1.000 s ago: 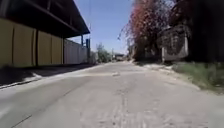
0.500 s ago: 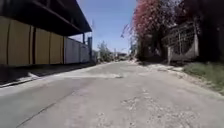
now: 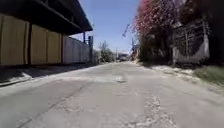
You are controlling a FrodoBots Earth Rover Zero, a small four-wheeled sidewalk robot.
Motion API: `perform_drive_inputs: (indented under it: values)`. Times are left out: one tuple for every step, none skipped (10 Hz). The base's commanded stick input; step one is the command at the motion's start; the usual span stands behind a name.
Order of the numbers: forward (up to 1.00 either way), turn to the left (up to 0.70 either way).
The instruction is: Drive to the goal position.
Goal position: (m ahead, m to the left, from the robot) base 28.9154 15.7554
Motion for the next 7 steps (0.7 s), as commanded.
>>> perform_drive_inputs:
  values:
    - [1.00,-0.38]
    - [1.00,-0.38]
    - [1.00,-0.38]
    - [1.00,-0.38]
    - [1.00,-0.36]
    - [1.00,-0.24]
    - [1.00,0.00]
